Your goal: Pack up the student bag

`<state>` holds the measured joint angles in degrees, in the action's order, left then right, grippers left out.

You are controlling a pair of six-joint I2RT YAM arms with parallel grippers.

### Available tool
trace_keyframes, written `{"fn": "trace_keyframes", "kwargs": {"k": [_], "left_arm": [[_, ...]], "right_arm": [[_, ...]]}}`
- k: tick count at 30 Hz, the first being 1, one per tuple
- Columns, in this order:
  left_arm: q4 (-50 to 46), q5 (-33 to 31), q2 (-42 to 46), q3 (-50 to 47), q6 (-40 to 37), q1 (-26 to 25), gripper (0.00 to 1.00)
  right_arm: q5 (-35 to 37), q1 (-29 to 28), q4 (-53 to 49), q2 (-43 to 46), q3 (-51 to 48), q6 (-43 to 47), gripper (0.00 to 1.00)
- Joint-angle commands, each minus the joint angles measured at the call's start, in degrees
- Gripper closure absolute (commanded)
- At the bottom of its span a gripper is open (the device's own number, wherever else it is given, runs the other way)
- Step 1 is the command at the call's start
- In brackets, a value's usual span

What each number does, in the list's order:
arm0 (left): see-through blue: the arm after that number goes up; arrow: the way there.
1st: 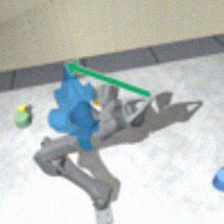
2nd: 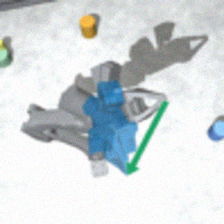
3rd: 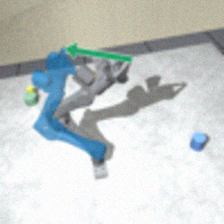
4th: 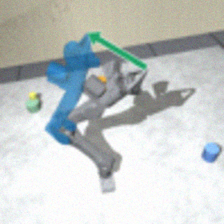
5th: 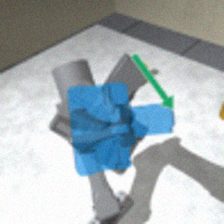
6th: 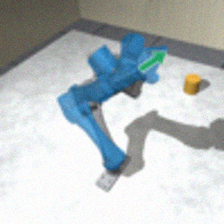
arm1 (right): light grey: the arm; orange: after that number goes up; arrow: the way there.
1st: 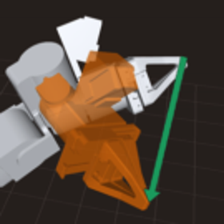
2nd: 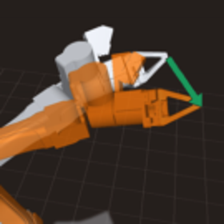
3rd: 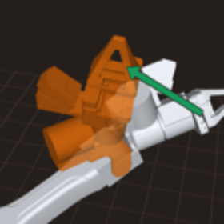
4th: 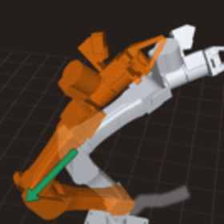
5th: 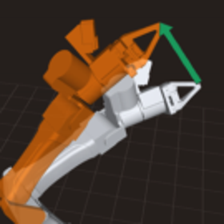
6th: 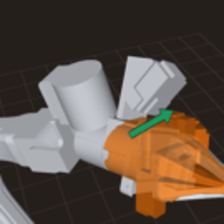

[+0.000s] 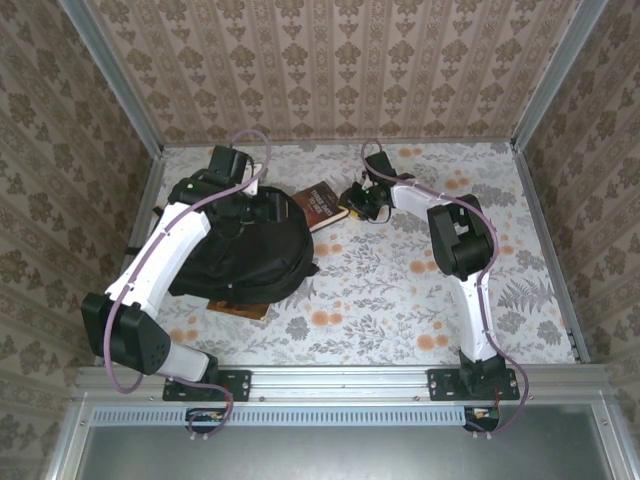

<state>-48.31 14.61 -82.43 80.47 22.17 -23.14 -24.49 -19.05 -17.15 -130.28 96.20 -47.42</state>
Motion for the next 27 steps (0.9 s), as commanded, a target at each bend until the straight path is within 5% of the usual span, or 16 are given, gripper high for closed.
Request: {"fn": "trace_keyframes", "kwargs": {"k": [1,7,16,27], "left_arm": [[0.9,1.6,1.8,-0.5,0.4,0.4,0.38],[0.7,1.5,3.3,-1.4,0.5,0.3,0.38],[-2.6,-3.0,4.5,0.6,-0.6,-6.6,0.37],[0.6,-4.5,-0.6,2.5,2.3,-16.7,0.36]], "right_arm": [[-2.4,-0.5,1.0,-1.2,-1.0,-1.4,0.76],[-0.4,-0.1,1.5,1.5,-3.4,-1.7,1.00],[6.0,3.2,4.9,15.6,-18.1,-1.6,1.00],[12.5,6.2,0.9,48.4,-52.6,-0.2,1.00]]}}
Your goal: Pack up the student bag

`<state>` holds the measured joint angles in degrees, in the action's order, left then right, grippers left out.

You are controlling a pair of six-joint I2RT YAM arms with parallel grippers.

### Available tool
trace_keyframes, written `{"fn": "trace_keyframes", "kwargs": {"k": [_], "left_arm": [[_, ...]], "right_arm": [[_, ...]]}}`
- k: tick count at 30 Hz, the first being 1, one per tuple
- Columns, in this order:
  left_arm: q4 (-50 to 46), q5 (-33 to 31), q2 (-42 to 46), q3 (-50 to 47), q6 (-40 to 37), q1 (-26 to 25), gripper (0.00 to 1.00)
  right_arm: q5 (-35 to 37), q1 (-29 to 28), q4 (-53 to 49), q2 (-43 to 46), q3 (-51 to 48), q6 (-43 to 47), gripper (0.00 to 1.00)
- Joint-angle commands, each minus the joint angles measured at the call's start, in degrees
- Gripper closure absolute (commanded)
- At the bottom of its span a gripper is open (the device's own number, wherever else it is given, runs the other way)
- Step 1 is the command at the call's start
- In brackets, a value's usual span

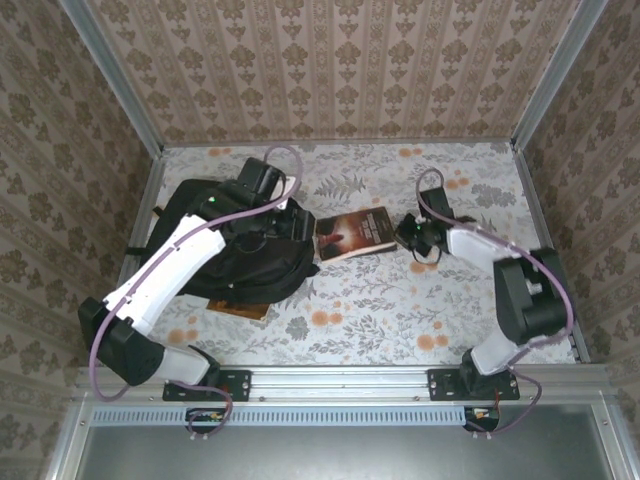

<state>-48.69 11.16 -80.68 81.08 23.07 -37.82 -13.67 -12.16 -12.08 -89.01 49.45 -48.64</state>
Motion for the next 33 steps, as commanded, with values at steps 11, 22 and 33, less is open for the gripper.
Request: {"fn": "trace_keyframes", "kwargs": {"k": [11,22,33], "left_arm": [[7.9,0.1,-15.7,1.5,7.9,-10.5,0.33],[6.3,-3.7,-36.3,10.2,6.2,-13.2,0.32],[10.1,5.5,-44.7,13.6,3.7,-12.4,0.29]], "right_arm": [[5.3,2.4,-24.4,42.0,-22.3,2.1,1.00],[-10.6,14.2,-13.2,37.7,-29.8,1.6,1.00],[-14.8,19.3,-11.4,36.6,-31.4,5.2,1.00]]}}
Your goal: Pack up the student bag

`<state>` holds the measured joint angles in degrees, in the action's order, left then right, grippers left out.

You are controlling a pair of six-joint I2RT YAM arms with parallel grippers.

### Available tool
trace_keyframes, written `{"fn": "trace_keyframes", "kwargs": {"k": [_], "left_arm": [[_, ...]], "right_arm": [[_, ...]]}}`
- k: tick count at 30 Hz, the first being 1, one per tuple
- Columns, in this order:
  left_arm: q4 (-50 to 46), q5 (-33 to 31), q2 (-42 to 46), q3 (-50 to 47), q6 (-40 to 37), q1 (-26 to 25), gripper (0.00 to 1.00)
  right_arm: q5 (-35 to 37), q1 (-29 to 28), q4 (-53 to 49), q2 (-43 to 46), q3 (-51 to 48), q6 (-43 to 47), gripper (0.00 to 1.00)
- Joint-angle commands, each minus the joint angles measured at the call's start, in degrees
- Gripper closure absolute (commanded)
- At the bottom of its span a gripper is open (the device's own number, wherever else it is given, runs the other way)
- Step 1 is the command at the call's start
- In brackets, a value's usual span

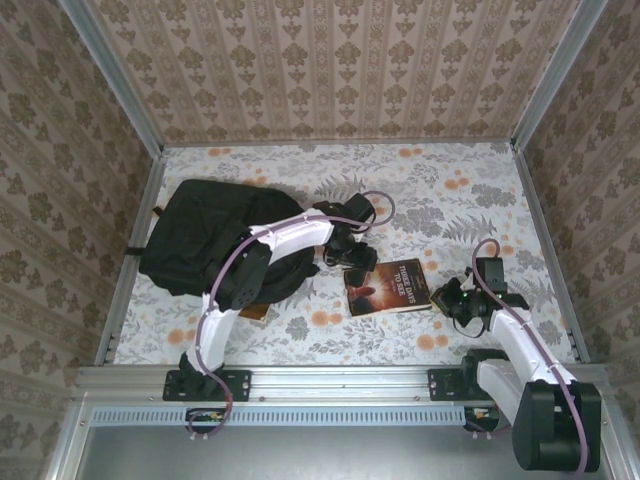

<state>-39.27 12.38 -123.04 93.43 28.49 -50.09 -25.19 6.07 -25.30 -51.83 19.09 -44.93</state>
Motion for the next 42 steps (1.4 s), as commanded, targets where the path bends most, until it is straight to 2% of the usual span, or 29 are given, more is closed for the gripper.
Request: {"fn": "trace_keyframes", "kwargs": {"k": [1,4,7,12,15,17,22,27,31,36,42], "left_arm": [[0.9,4.8,-2.8,1.4,-1.7,-0.2,0.29],[1.0,5.8,-4.3,2.1,-2.1,-0.3,0.30],[1.7,7.9,-5.6,2.2,-1.6,-0.4,0.32],[3.3,10.6,-6.6,1.6,-0.8,-0.9,0.34],[3.8,11.5,-7.3,1.6,-0.5,-1.5,0.35],[4.4,12.2,-7.5,1.3,-0.2,-1.9,0.36],[6.2,14.6,-7.6,0.2,1.0,-2.0,0.37],[6.6,16.1,-7.6,0.6,1.5,-2.0,0.37],[7.3,17.7,-7.6,0.6,2.1,-2.1,0.37],[8.2,19.3,-6.3,0.0,2.9,-1.9,0.38],[8.0,19.8,-6.1,0.0,3.2,-1.9,0.38]], "right_arm": [[-4.2,1.5,2.7,-0.9,-1.2,1.2,1.00],[-7.8,2.5,5.7,-2.1,-1.6,-0.2,0.99],[-11.0,3.0,9.6,-3.0,-2.2,-2.8,0.94],[-17.6,3.0,17.1,-6.5,-2.8,-6.6,0.78],[-19.5,3.0,19.8,-8.4,-2.8,-7.7,0.61],[-20.4,3.0,21.7,-9.4,-2.8,-8.4,0.53],[-22.2,2.7,26.5,-10.3,-3.7,-10.9,0.44],[-20.8,1.6,25.2,-10.4,-3.4,-9.6,0.42],[-17.6,0.5,19.5,-10.2,-1.5,-6.0,0.42],[-7.0,0.5,6.8,-5.5,1.3,-1.2,0.40],[-1.0,0.4,0.4,-3.2,1.6,-0.8,0.38]]}}
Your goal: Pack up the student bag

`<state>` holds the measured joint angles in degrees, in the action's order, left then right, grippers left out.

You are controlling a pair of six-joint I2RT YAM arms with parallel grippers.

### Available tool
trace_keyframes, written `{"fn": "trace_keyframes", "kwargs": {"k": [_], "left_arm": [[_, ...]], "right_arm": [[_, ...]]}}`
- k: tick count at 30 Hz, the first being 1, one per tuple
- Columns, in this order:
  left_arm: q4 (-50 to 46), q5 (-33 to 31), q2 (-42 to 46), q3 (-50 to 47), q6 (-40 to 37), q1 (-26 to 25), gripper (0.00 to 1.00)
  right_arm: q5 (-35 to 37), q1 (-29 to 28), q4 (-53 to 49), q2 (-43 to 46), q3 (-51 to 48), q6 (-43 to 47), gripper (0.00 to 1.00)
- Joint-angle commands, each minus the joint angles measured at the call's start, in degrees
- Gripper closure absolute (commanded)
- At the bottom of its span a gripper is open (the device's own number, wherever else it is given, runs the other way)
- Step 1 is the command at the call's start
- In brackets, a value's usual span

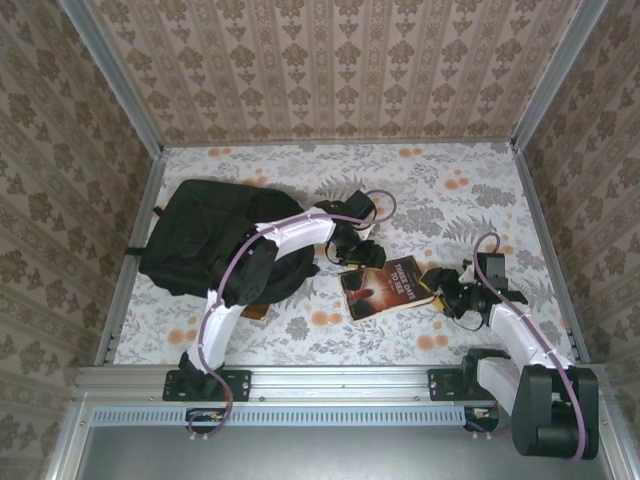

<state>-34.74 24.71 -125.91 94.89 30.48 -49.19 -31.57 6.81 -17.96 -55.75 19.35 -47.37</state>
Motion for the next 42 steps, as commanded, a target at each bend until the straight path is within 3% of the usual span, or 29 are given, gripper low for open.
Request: {"fn": "trace_keyframes", "kwargs": {"k": [1,5,9,14,24,30,37,42], "left_arm": [[3.4,7.5,-3.3,-1.5,1.2,-2.8,0.38],[3.4,7.6,-3.1,-1.4,1.1,-2.8,0.37],[3.8,8.2,-3.2,-1.6,1.1,-2.9,0.38],[3.8,8.9,-3.5,-1.6,0.9,-3.3,0.41],[4.2,9.4,-3.3,-2.1,0.5,-3.6,0.44],[4.0,9.5,0.0,-3.0,1.4,-1.7,0.42],[-1.3,5.1,10.7,-3.8,-1.4,1.8,0.32],[-1.0,4.2,16.4,-6.4,-1.5,4.5,0.30]], "right_arm": [[6.2,-0.3,-8.1,0.6,1.4,1.4,0.38],[4.6,-0.3,-8.5,0.7,0.1,-0.5,0.37],[-3.1,-0.3,2.8,0.8,-4.3,-7.9,0.37],[-5.4,-0.7,10.8,1.9,-4.5,-13.7,0.44],[-4.7,-0.8,11.2,4.3,-3.2,-14.2,0.84],[-3.8,-0.8,7.8,4.7,-2.8,-11.2,1.00],[-3.5,-0.8,1.9,8.1,2.3,-3.4,1.00],[-7.4,-0.8,5.5,10.1,3.4,-4.4,1.00]]}}
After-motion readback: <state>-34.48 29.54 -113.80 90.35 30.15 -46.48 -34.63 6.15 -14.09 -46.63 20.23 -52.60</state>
